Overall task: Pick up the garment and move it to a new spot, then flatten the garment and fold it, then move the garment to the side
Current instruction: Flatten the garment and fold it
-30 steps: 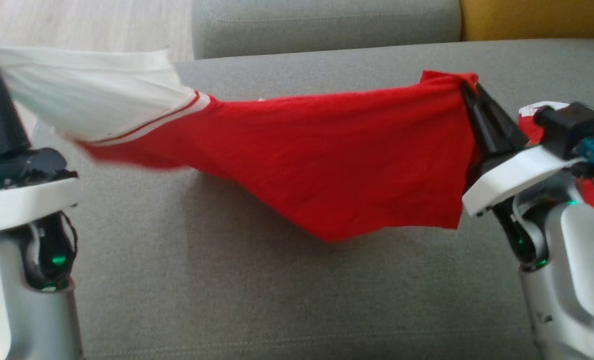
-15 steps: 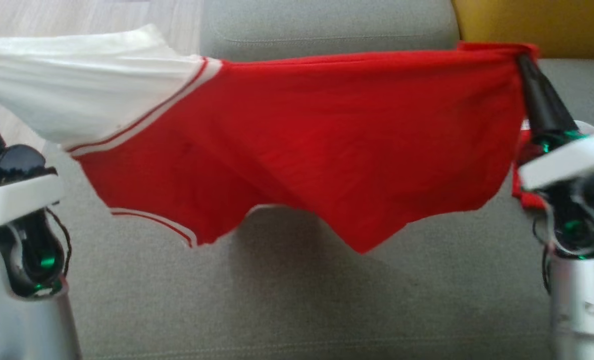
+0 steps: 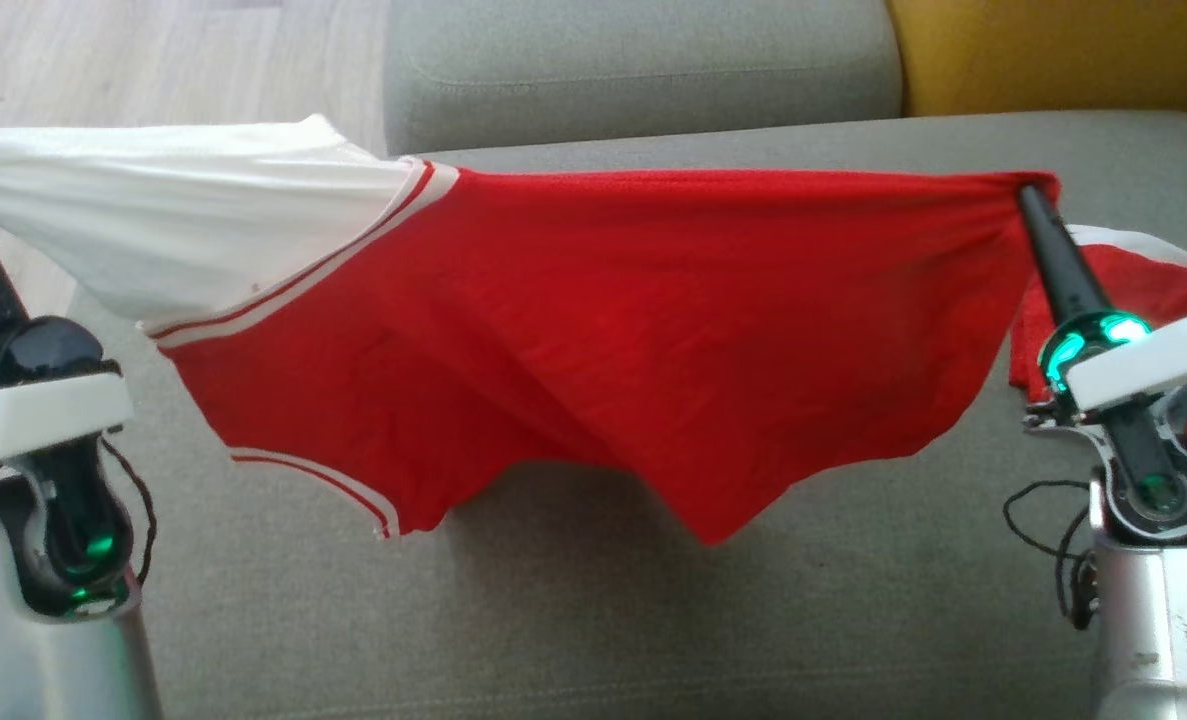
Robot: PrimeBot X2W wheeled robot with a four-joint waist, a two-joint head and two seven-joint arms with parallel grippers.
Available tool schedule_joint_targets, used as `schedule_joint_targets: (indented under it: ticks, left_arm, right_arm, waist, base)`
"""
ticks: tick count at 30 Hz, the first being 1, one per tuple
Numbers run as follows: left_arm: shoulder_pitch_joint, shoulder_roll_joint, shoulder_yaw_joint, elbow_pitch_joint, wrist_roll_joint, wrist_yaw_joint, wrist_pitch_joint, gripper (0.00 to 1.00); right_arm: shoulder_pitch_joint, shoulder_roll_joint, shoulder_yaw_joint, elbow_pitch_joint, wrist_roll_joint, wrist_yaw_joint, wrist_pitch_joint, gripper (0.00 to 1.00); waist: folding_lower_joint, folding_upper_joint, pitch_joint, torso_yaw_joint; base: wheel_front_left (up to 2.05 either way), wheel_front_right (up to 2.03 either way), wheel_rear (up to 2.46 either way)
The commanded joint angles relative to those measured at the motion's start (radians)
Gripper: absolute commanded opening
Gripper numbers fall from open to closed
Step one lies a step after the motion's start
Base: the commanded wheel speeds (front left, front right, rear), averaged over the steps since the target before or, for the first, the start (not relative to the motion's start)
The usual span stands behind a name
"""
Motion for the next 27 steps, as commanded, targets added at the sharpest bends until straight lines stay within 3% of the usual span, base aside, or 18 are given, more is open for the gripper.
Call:
schedule_joint_targets:
  ticks: [1, 5, 9, 13, 17, 18, 22, 27]
  left_arm:
    - [-0.059, 0.020, 0.046, -0.034, -0.010, 0.007, 0.008, 0.00]
    - [-0.118, 0.043, 0.027, -0.019, -0.031, -0.007, 0.061, 0.00]
    - [-0.267, 0.101, -0.003, 0.036, -0.058, -0.033, 0.151, 0.00]
    - [-0.501, 0.167, -0.030, 0.161, -0.099, -0.058, 0.239, 0.00]
    - [-0.757, 0.234, -0.086, 0.337, -0.070, -0.083, 0.242, 0.00]
    - [-0.757, 0.234, -0.086, 0.337, -0.070, -0.083, 0.242, 0.00]
    - [-1.029, 0.245, -0.122, 0.520, -0.043, -0.092, 0.154, 0.00]
    - [-1.292, 0.253, -0.135, 0.691, 0.026, -0.076, -0.034, 0.00]
  right_arm:
    - [-0.065, -0.003, 0.018, -0.029, -0.002, 0.000, 0.006, 0.00]
    - [-0.124, -0.003, 0.046, -0.014, -0.061, 0.000, 0.028, 0.00]
    - [-0.276, -0.003, 0.058, 0.052, -0.138, 0.000, 0.073, 0.00]
    - [-0.525, -0.003, 0.054, 0.198, -0.226, 0.000, 0.115, 0.00]
    - [-0.820, -0.003, 0.030, 0.408, -0.326, 0.000, 0.095, 0.00]
    - [-0.820, -0.003, 0.030, 0.408, -0.326, 0.000, 0.095, 0.00]
    - [-1.104, -0.003, 0.015, 0.586, -0.417, 0.000, -0.045, 0.00]
    - [-1.333, -0.003, 0.042, 0.737, -0.466, 0.000, -0.318, 0.00]
  waist:
    - [0.0000, 0.0000, 0.008, -0.004]
    - [0.0000, 0.0000, 0.054, -0.010]
    - [0.0000, 0.0000, 0.163, -0.016]
    - [0.0000, 0.0000, 0.313, -0.015]
    - [0.0000, 0.0000, 0.441, -0.011]
    - [0.0000, 0.0000, 0.441, -0.011]
    - [0.0000, 0.0000, 0.535, 0.002]
    - [0.0000, 0.0000, 0.591, 0.011]
  base:
    - [0.00, 0.00, 0.00]
    - [0.00, 0.00, 0.00]
    - [0.00, 0.00, 0.00]
    - [0.00, 0.00, 0.00]
    - [0.00, 0.00, 0.00]
    - [0.00, 0.00, 0.00]
    - [0.00, 0.00, 0.00]
    - [0.00, 0.00, 0.00]
